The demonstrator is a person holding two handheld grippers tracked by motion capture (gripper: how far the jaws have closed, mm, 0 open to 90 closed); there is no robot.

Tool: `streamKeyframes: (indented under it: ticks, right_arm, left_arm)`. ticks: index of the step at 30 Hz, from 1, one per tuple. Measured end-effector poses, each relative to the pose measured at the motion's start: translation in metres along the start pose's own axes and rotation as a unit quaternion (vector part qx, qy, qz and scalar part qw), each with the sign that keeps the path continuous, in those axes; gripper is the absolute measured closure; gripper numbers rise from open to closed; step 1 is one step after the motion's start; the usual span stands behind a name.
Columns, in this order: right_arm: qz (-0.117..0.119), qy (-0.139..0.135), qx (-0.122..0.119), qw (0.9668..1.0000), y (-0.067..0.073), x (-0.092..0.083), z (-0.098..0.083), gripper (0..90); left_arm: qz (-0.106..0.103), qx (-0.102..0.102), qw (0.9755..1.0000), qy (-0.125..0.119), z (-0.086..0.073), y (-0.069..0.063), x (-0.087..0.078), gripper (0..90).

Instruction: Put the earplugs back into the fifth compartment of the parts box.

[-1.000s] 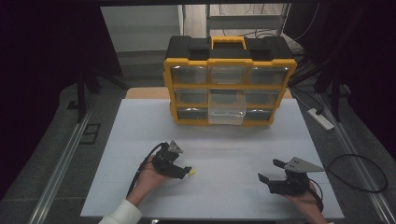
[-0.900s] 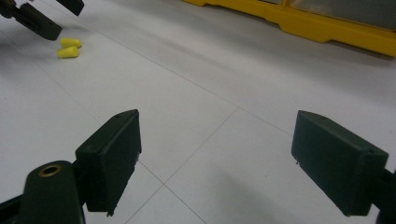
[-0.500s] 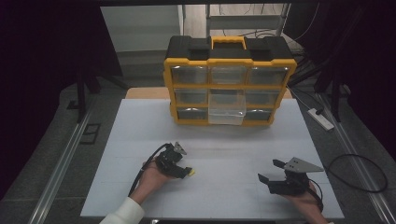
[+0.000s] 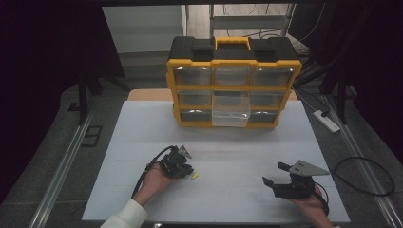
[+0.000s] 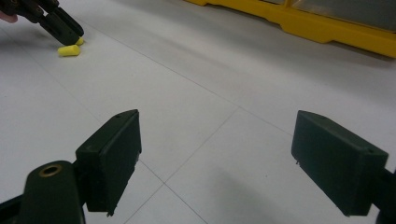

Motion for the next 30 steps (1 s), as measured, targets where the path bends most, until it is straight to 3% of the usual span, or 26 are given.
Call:
streamKeyframes:
  ticks: [6,12,20,30]
  right_arm:
    - [-0.002,0.000,0.001,1.0000,0.000,0.000,0.000,16.3]
    - [-0.003,0.001,-0.001,1.0000,-0.001,0.000,0.000,16.4]
    - [-0.005,0.003,0.000,1.0000,-0.001,0.001,-0.001,16.4]
    - [-0.006,0.003,0.000,1.0000,-0.001,0.000,-0.001,16.4]
  left_arm:
    - [0.010,0.005,0.9999,-0.009,0.001,0.000,-0.003,80.3]
    - [0.021,0.006,0.9983,-0.055,0.005,0.002,-0.017,80.2]
    - [0.034,-0.003,0.9905,-0.133,0.009,0.000,-0.039,80.0]
    - [0.042,-0.014,0.9771,-0.208,0.011,-0.003,-0.057,79.8]
Point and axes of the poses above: each handheld gripper's, and its own axes: x roughly forward along the jaws, z roughly out of its top, y roughly to its left, the point moved 6 cm from there along x, roughly forward along the jaws, and after that the axes turned 3 degrees about -z, right-handed, at the moved point
